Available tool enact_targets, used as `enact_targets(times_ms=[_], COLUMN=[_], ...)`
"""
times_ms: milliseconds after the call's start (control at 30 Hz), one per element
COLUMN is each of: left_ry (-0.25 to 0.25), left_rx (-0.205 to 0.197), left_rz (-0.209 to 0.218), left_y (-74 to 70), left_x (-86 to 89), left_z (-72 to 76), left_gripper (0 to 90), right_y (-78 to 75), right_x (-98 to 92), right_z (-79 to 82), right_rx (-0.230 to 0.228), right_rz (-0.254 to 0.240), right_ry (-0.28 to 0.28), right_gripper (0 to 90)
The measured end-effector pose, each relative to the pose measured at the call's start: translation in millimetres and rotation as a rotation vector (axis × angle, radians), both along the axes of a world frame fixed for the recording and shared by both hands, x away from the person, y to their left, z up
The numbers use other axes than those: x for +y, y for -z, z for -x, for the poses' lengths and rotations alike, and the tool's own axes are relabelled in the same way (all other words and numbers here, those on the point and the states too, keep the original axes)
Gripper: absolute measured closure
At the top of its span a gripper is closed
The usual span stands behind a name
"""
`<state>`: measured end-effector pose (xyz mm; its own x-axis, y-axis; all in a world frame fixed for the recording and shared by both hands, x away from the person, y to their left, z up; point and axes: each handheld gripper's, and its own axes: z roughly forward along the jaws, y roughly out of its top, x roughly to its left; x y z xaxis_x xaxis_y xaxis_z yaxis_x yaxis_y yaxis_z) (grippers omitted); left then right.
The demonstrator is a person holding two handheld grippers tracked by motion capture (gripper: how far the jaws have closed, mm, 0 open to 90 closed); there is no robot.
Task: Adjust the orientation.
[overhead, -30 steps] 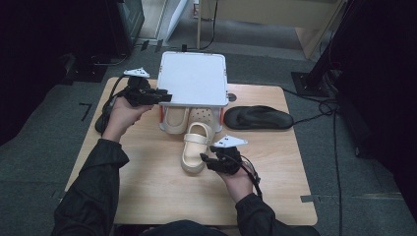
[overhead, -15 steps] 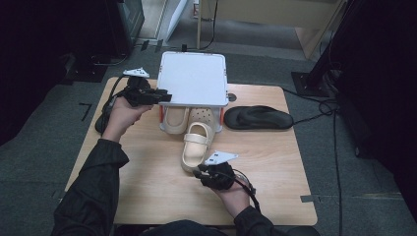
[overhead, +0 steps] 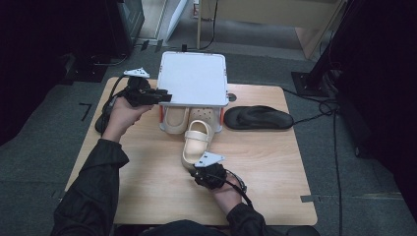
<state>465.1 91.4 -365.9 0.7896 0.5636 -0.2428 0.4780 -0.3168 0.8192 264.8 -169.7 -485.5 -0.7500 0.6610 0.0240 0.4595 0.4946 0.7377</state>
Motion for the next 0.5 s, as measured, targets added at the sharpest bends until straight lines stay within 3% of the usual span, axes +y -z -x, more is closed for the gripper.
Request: enact_targets(times_ms=[233, 367, 433, 500], left_ry=[0.000, 0.002, 0.001, 0.000], left_rx=[-0.001, -0.001, -0.001, -0.001], left_rz=[-0.003, 0.000, 0.001, 0.000], left_y=[-0.1, 0.2, 0.3, 0.2], left_x=[0.0, 0.1, 0.2, 0.3], left_z=[0.1, -0.2, -0.2, -0.1], left_gripper=[63.7, 64.1, 64.3, 64.3], right_y=[-5.5, -3.1, 2.1, 4.5], right_x=[0.8, 6.7, 12.1, 12.0], right_z=[-12.3, -13.5, -12.7, -15.2], right_rx=[-0.040, -0.021, -0.020, -0.024], right_rz=[0.006, -0.012, 0.010, 0.000], right_ry=[0.017, -0.010, -0.021, -0.021], right_gripper=[71.7, 72.2, 72.4, 75.5])
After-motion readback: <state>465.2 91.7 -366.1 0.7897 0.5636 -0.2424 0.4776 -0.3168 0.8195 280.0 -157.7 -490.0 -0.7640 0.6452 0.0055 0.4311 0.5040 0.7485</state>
